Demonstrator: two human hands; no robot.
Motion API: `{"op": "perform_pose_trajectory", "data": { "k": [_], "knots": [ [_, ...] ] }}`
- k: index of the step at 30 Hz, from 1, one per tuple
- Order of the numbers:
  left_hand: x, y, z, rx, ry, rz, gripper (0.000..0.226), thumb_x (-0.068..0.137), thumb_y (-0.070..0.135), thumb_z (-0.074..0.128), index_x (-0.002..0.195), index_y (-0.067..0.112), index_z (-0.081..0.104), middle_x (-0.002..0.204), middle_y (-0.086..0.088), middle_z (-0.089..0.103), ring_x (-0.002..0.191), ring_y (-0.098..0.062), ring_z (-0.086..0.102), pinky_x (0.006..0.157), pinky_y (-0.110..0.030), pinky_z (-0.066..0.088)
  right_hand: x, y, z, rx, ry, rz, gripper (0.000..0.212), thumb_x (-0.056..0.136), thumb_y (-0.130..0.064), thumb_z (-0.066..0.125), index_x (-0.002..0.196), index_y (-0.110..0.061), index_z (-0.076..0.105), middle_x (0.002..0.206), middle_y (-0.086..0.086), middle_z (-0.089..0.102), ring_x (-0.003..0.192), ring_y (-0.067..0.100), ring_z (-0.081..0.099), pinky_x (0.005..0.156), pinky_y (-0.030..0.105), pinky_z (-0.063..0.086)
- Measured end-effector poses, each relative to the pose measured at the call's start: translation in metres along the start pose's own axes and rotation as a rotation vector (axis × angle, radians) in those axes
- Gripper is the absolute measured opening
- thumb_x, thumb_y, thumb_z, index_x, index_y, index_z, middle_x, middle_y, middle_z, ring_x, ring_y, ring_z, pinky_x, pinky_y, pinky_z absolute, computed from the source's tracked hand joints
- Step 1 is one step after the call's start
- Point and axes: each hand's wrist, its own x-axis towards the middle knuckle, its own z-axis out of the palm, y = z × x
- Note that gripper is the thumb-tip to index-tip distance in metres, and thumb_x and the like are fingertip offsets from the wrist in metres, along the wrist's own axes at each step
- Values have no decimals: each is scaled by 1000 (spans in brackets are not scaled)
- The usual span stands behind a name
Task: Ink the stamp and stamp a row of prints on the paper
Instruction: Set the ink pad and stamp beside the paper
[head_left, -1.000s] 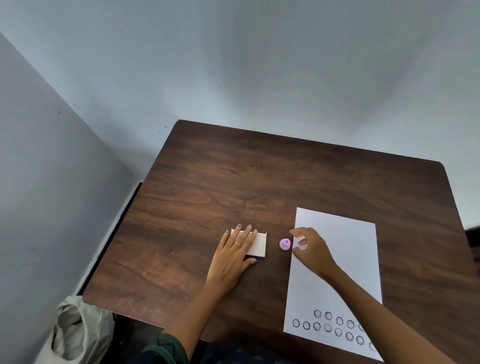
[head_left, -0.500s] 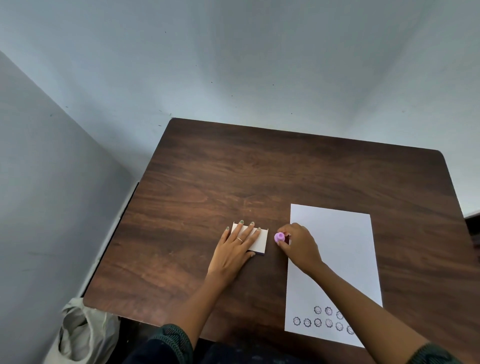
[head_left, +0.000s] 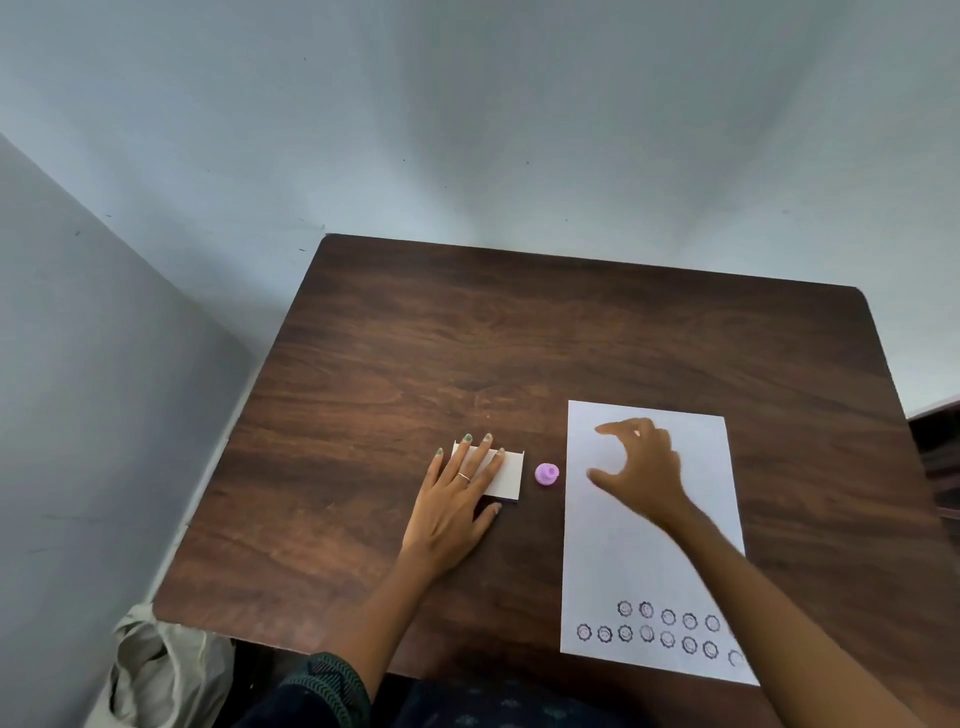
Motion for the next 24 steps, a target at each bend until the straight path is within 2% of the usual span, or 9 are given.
{"op": "perform_pose_trajectory", "data": {
  "k": [3,6,9,12,16,24],
  "knots": [
    [-3,2,2,-10,-5,-14,62,94,46,28,149,29,6,158,4,0,146,-19,-2,119,-40,-3,-2,26,-11,-175,-214,22,96,58,-56,77,138,-33,29,155,6,21,139,31,23,109,51,27],
    [-4,7,4,-16,-12,-23,60,95,44,26,149,29,3,158,4,0,146,-19,-2,119,-41,-3,-11,41,-2,-263,-305,-25,119,52,-68,72,145,-36,5,160,5,-3,145,34,0,115,55,9],
    [-6,10,5,-17,-15,-31,59,96,42,25,149,27,2,158,4,-1,146,-18,-3,119,-41,-3,-22,44,17,-310,-347,-52,130,47,-77,66,141,-40,-15,157,5,-20,143,34,-19,114,56,-6],
    [-5,12,4,-13,-17,-36,59,96,40,26,148,27,-1,158,4,-1,146,-18,-4,119,-41,-2,-30,43,30,-300,-345,-18,132,46,-80,63,134,-42,-28,155,4,-27,141,33,-25,112,59,-9],
    [-7,13,5,-27,-22,-52,60,97,39,27,146,27,-5,158,4,-2,145,-16,-9,118,-38,-6,-30,39,34,-248,-328,20,132,46,-79,64,130,-44,-32,155,3,-28,141,32,-25,112,62,-5],
    [-7,13,7,-29,-20,-63,61,96,39,27,145,29,-9,158,5,-4,144,-15,-11,117,-36,-9,-31,35,34,-229,-348,7,133,48,-77,66,139,-40,-23,155,3,-28,141,32,-27,111,62,-7]
  ]
}}
